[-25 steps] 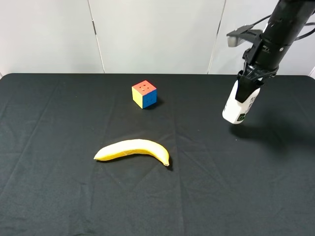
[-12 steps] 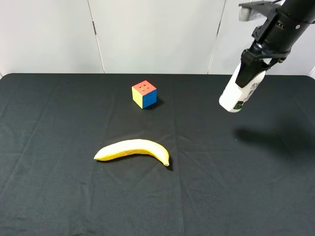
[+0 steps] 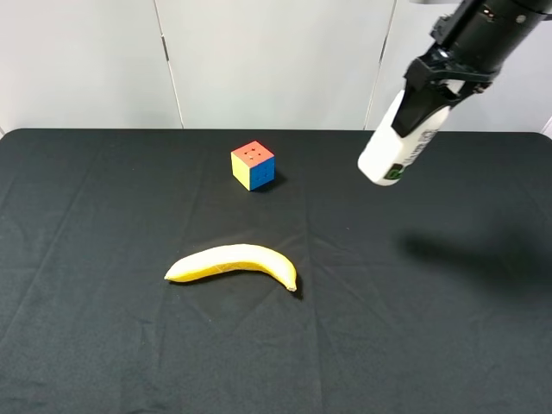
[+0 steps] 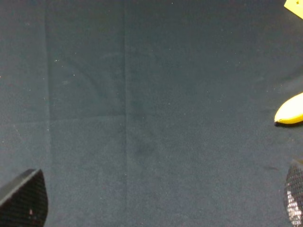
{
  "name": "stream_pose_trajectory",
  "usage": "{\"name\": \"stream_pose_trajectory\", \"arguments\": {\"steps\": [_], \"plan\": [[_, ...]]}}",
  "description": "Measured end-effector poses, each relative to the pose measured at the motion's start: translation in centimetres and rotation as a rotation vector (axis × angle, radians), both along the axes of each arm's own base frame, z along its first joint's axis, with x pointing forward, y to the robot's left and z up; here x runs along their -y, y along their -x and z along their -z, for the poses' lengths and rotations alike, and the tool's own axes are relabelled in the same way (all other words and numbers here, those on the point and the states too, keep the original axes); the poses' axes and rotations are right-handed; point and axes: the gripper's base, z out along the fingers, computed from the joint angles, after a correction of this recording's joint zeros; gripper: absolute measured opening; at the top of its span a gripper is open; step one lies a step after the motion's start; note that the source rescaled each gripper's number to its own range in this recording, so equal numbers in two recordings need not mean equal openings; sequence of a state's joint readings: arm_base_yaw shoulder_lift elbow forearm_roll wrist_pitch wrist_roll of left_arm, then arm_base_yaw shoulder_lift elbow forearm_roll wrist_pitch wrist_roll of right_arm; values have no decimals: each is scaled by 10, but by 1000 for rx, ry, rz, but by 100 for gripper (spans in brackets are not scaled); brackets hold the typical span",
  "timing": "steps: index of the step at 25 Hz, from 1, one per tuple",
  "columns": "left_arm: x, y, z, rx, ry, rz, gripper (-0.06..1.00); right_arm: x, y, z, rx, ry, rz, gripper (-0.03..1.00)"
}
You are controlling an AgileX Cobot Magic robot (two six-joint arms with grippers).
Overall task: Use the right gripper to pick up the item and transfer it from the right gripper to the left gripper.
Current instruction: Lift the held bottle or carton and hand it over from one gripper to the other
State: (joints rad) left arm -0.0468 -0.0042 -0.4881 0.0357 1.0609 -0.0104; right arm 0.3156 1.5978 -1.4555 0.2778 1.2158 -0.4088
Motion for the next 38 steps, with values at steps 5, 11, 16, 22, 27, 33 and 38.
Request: {"name": "stream_pose_trajectory", "arguments": {"steps": [5,11,16,22,27,33,38], "plan": [[0,0,0,0,0,0,100,-34,17,-1,-8,-11,-93,3],[0,0,0,0,0,0,100,-66,37,-2,-36,-40,-181,3],[0,0,0,0,0,0,100,-86,52,-4,-75,-109,-231,3],[0,0,0,0,0,0,100,-102,66,-6,-103,-150,-279,3],[0,0,0,0,0,0,100,-107,70,-9,-142,-215,-280,3],[1,0,0,-1,11,10,100,-109,71,-10,-155,-238,-278,3],[6,1,-5,30,-7,85,100,-109,71,-10,-153,-240,-277,3]]}}
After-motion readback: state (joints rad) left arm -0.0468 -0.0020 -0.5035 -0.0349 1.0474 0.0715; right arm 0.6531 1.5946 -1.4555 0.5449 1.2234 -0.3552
